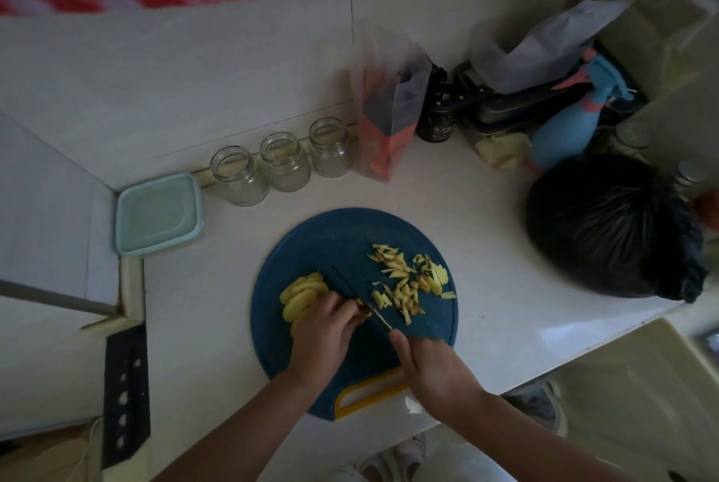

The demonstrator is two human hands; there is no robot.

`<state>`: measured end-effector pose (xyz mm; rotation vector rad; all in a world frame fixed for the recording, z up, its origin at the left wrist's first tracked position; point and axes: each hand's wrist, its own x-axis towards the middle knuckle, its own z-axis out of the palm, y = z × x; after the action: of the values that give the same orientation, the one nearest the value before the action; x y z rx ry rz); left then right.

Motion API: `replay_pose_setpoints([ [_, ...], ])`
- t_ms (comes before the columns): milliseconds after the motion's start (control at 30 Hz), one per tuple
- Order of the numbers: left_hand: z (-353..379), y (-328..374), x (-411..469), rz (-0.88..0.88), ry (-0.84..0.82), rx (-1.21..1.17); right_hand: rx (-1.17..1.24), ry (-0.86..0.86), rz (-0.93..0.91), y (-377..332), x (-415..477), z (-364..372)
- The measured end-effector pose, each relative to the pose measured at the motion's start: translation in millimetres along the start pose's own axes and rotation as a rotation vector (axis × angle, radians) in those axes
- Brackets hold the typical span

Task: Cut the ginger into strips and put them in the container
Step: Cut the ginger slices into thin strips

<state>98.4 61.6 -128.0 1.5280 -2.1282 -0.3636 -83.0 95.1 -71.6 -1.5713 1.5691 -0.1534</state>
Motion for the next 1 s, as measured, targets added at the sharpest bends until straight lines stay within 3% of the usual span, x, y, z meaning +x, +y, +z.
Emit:
replay_pose_setpoints([
  [400,2,-2,-3,-0.031,-0.005,-0.083,-0.01,-0.012,0.081,-11,24,9],
  [667,-1,-1,-5,-0.005,0.012,-0.184,0.305,0.073,0.206,8,14,-3],
  [1000,-5,4,-5,-0.029,0.001,-0.101,0.143,0.049,0.038,8,-1,-2],
])
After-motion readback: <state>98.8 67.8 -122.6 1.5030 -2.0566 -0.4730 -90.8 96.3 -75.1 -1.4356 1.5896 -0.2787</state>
